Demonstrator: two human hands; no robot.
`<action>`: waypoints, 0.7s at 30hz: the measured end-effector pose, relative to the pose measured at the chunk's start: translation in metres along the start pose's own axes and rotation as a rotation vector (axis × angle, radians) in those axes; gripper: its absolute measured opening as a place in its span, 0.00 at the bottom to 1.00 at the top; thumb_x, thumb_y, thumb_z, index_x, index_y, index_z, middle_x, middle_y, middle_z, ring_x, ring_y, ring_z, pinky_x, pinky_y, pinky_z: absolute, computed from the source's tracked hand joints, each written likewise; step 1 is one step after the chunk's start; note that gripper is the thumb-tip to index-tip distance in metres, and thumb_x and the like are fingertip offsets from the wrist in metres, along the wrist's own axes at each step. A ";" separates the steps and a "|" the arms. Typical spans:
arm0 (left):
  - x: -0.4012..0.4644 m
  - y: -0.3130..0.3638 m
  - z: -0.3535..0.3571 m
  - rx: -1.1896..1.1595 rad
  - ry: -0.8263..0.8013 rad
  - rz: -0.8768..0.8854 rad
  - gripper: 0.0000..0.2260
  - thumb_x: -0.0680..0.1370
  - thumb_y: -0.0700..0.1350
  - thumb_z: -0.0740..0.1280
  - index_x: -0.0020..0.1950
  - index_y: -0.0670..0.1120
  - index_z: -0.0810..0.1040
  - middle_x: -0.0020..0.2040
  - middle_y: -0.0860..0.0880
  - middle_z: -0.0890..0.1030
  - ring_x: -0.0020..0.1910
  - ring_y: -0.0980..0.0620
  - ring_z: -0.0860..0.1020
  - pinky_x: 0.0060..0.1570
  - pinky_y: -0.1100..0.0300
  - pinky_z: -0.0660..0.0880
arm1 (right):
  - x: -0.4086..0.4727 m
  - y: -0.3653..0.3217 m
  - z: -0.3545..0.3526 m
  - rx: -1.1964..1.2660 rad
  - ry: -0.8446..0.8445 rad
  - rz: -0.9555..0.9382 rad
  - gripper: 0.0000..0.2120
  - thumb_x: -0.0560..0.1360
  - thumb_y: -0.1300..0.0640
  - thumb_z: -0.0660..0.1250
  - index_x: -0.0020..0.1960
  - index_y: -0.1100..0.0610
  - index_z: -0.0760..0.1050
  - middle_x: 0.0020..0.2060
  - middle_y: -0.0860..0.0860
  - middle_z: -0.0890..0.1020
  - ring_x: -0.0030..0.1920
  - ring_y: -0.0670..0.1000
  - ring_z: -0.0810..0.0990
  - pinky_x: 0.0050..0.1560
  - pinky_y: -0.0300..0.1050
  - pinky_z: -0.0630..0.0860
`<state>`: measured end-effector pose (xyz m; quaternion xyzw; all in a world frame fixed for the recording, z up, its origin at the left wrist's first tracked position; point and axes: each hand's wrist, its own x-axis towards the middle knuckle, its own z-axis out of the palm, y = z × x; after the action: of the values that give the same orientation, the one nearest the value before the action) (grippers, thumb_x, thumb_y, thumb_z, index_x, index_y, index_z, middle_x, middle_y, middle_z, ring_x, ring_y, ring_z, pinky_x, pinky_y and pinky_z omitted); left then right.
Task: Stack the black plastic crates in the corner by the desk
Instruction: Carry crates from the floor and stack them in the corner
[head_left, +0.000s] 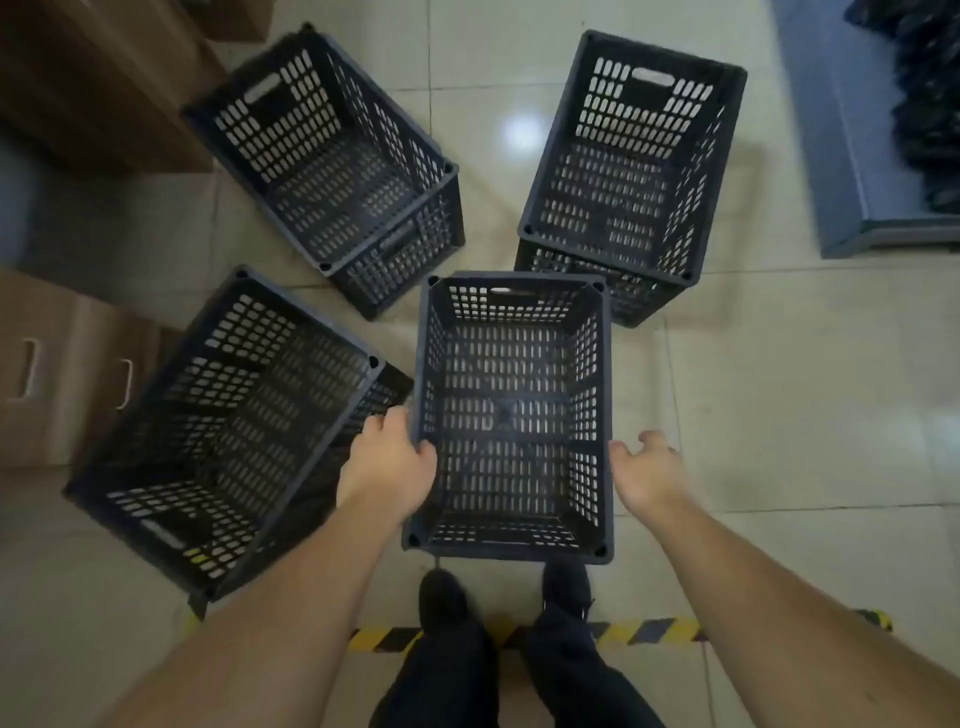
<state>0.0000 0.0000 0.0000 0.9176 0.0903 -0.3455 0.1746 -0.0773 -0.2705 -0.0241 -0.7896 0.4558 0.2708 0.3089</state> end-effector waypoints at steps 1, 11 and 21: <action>0.013 -0.001 0.009 -0.003 -0.009 -0.006 0.26 0.85 0.52 0.60 0.84 0.51 0.62 0.80 0.45 0.68 0.76 0.40 0.70 0.71 0.40 0.73 | 0.011 0.000 0.007 -0.001 -0.002 -0.001 0.27 0.83 0.47 0.58 0.78 0.60 0.64 0.71 0.62 0.73 0.67 0.64 0.75 0.57 0.51 0.72; 0.134 -0.016 0.092 -0.095 -0.028 -0.137 0.29 0.85 0.52 0.62 0.84 0.46 0.62 0.79 0.41 0.68 0.76 0.38 0.70 0.74 0.42 0.71 | 0.125 0.015 0.070 -0.034 0.051 0.017 0.26 0.84 0.47 0.58 0.78 0.60 0.64 0.72 0.61 0.72 0.66 0.63 0.76 0.55 0.49 0.71; 0.177 -0.019 0.111 -0.364 -0.034 -0.314 0.27 0.82 0.53 0.65 0.78 0.41 0.72 0.69 0.40 0.81 0.62 0.39 0.81 0.58 0.52 0.78 | 0.164 0.025 0.094 0.026 -0.011 0.015 0.18 0.82 0.53 0.62 0.69 0.59 0.72 0.59 0.59 0.81 0.52 0.59 0.80 0.50 0.50 0.78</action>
<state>0.0600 -0.0164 -0.2004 0.8398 0.2898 -0.3618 0.2825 -0.0415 -0.3017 -0.2089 -0.7805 0.4635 0.2715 0.3198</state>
